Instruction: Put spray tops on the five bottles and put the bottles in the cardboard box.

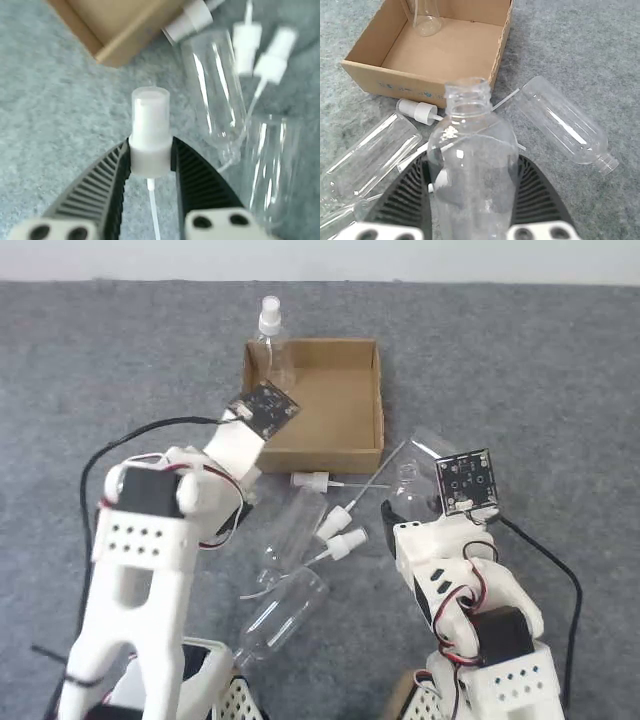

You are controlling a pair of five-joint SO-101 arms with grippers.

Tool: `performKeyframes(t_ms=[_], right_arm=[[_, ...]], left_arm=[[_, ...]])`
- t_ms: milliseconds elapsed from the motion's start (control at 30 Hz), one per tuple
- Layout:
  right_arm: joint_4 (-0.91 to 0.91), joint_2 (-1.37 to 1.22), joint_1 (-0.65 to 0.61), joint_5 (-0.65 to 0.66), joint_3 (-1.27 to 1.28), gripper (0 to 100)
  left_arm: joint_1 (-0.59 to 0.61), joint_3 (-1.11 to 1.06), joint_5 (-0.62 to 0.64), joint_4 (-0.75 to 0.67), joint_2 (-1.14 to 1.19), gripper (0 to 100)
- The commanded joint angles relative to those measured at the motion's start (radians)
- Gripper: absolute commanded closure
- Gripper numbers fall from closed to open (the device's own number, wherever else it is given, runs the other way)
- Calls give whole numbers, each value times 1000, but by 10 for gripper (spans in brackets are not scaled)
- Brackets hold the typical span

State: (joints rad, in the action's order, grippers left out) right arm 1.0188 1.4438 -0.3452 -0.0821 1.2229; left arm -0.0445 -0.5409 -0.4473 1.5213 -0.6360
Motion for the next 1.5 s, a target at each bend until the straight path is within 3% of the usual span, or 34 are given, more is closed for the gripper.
performKeyframes(t_ms=[0,500,733,900,1233,1467], right_arm=[[-27,22,12,11,-20,989],[-53,25,15,11,-28,991],[-10,199,12,11,-15,991],[-82,303,12,11,71,991],[-173,371,-15,11,164,991],[-255,371,-142,17,250,991]], left_arm=[[-5,48,81,-69,-95,967],[-9,47,468,-364,-259,967],[-9,47,617,-471,-322,967],[-9,47,709,-503,-377,967],[-11,47,822,-605,-443,967],[-132,-38,850,-640,-480,968]])
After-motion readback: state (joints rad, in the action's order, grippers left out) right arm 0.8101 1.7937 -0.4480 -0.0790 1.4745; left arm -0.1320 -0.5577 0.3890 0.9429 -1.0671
